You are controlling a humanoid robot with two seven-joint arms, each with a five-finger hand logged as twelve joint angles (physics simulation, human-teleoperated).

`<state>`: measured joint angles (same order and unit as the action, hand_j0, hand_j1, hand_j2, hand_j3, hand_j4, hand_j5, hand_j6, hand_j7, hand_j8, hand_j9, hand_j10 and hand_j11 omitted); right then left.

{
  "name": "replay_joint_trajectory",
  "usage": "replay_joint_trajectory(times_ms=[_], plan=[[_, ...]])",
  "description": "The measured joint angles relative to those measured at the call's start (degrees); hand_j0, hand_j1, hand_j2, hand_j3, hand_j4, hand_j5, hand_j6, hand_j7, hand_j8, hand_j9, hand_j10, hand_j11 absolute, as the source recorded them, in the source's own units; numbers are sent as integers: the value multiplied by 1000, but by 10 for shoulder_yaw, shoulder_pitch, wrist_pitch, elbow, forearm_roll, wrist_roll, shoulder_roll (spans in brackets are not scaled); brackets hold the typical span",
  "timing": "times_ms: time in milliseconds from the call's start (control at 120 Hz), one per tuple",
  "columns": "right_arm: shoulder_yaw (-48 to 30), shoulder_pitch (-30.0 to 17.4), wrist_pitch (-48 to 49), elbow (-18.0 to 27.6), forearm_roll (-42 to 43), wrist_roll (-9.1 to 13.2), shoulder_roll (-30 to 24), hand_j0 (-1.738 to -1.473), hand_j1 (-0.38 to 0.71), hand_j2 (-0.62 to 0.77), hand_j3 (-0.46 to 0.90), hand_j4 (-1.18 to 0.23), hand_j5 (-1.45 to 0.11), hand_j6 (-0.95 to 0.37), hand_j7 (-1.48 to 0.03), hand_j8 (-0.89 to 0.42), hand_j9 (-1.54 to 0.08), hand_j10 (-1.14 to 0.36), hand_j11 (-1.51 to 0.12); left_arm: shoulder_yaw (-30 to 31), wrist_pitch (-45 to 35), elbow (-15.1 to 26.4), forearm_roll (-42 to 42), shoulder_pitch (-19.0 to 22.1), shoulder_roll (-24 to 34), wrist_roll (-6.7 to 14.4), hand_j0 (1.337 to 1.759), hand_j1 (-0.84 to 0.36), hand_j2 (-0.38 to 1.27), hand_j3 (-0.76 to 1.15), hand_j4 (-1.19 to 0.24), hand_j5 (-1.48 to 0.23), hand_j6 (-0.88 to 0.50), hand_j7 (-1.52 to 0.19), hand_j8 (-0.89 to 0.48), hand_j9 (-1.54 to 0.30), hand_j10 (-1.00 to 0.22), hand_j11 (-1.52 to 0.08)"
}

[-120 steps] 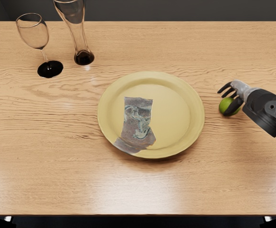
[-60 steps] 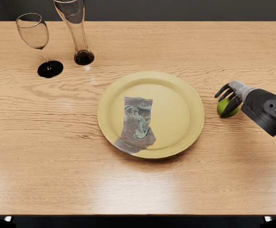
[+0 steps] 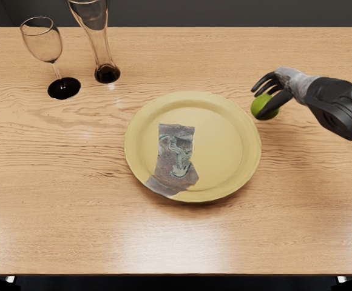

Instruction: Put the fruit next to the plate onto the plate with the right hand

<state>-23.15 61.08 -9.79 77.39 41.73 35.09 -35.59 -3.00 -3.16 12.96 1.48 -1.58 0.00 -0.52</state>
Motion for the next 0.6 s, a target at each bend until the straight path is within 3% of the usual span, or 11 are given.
replay_joint_trajectory(times_ms=[92,192,525,558,600], plan=[[-3,13,3,6,-1,0,27,-1654,211,287,0,-686,-954,-542,-918,-362,-928,-425,-923,0,0,0,0,0,0,0,1658,349,0,0,0,0,0,0,0,0,0,0],[-3,21,4,8,-2,0,62,-1654,201,244,0,-684,-966,-534,-922,-351,-935,-407,-932,0,0,0,0,-1,0,0,1658,349,0,0,0,0,0,0,0,0,0,0],[18,12,4,-1,-2,-1,136,-1657,274,453,0,-682,-978,-595,-926,-358,-952,-399,-929,0,0,0,0,0,0,0,1658,349,0,0,0,0,0,0,0,0,0,0],[18,12,3,-2,-1,-1,137,-1657,259,417,0,-662,-943,-590,-896,-364,-919,-396,-900,0,0,0,0,0,0,0,1658,349,0,0,0,0,0,0,0,0,0,0],[18,11,2,-5,2,-1,139,-1657,164,337,0,-554,-788,-496,-750,-312,-769,-337,-753,0,0,0,0,0,0,0,1658,349,0,0,0,0,0,0,0,0,0,0]])
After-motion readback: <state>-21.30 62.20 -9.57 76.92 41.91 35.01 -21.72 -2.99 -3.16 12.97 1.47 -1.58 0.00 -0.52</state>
